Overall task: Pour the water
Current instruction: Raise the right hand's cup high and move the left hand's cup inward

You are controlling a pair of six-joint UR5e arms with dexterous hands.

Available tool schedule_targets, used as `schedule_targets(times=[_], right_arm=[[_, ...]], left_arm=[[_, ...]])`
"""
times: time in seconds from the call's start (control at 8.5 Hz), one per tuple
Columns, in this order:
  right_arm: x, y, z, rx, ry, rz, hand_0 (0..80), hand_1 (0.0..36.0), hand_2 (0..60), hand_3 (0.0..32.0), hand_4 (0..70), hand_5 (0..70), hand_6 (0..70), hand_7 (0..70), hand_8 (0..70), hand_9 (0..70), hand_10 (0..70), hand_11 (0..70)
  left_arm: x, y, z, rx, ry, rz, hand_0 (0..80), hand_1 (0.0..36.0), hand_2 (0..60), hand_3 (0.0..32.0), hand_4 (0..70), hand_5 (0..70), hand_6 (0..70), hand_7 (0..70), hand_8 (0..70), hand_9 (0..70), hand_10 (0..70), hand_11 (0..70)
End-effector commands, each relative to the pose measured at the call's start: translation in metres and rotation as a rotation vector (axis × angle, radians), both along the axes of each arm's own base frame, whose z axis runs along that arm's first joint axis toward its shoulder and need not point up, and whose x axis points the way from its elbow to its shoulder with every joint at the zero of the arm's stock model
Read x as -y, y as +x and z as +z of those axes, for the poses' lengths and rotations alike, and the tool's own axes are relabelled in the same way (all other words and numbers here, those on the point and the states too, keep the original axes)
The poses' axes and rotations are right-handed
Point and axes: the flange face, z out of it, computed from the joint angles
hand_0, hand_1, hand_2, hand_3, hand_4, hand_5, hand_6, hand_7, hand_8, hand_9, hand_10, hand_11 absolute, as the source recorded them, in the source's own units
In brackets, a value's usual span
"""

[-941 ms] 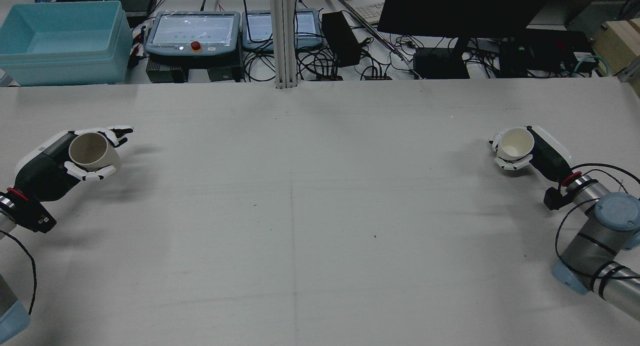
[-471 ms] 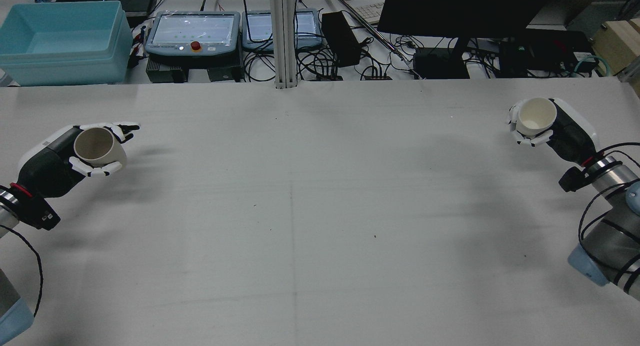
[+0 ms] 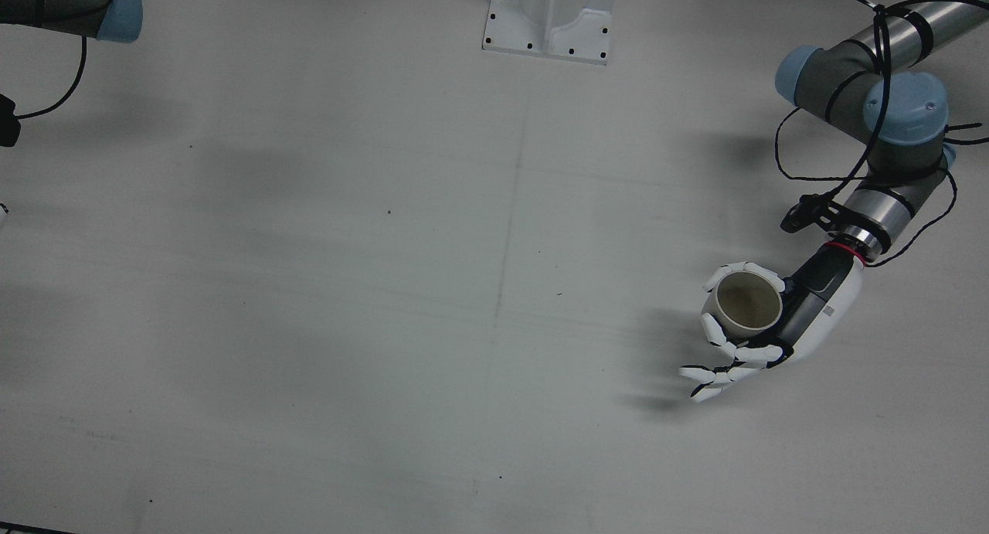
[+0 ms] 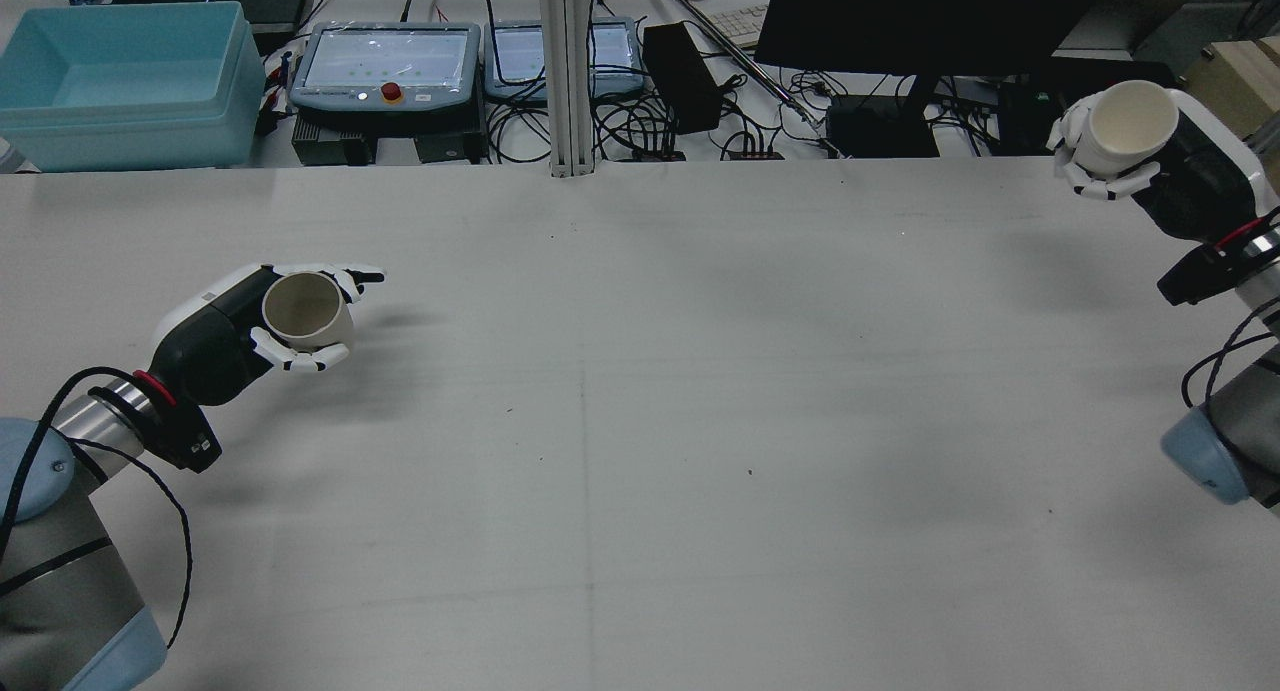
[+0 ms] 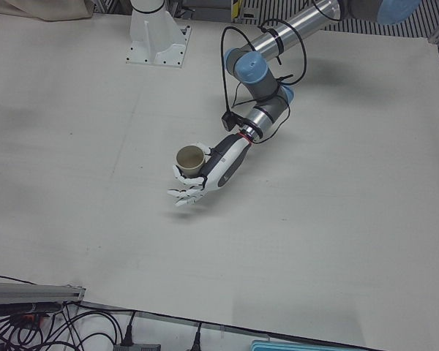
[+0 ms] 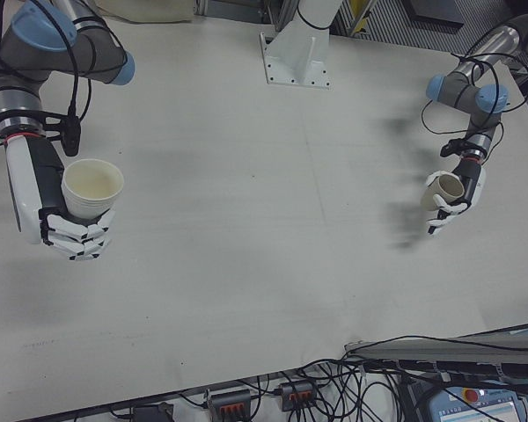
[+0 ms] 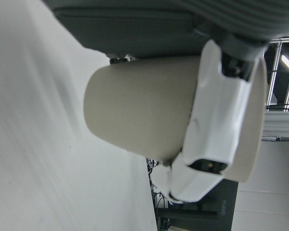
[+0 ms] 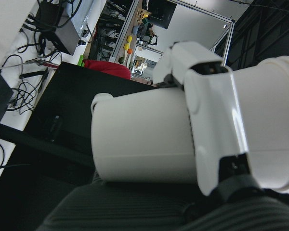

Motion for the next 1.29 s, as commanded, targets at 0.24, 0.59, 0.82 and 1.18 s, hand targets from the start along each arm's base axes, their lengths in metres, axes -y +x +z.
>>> schedule_targets(times=[0.24, 0.59, 0.82, 1.18], right_arm=[[-0.003, 0.031, -0.267, -0.142, 0.257, 0.097, 80.0, 36.0, 60.0, 0.0, 70.0, 70.0, 60.1, 70.0, 37.8, 50.2, 40.5, 60.3], [-0.030, -0.009, -0.395, -0.332, 0.466, 0.179, 80.0, 36.0, 60.0, 0.0, 70.0, 70.0, 63.7, 70.0, 37.9, 50.7, 41.5, 61.6], [-0.045, -0.083, -0.412, -0.436, 0.506, 0.199, 80.0, 36.0, 60.0, 0.0, 70.0, 70.0, 62.1, 70.0, 35.4, 47.8, 41.5, 61.6], [-0.081, -0.182, -0.410, -0.650, 0.495, 0.274, 80.0, 36.0, 60.0, 0.0, 70.0, 70.0, 54.6, 70.0, 29.7, 40.8, 37.2, 56.0]], left_arm=[[-0.043, 0.110, -0.072, -0.003, 0.071, 0.144, 80.0, 36.0, 60.0, 0.0, 70.0, 70.0, 27.2, 23.5, 13.6, 10.9, 6.4, 12.2], [-0.041, 0.114, -0.087, -0.034, 0.077, 0.147, 80.0, 36.0, 60.0, 0.0, 70.0, 70.0, 27.3, 23.7, 13.6, 11.0, 6.2, 12.0], [-0.035, 0.123, -0.116, -0.053, 0.090, 0.146, 80.0, 36.0, 60.0, 0.0, 70.0, 70.0, 27.8, 23.7, 13.7, 11.0, 6.2, 12.0], [-0.037, 0.122, -0.121, -0.071, 0.089, 0.151, 80.0, 36.0, 60.0, 0.0, 70.0, 70.0, 28.1, 23.8, 13.8, 10.9, 6.0, 11.8]])
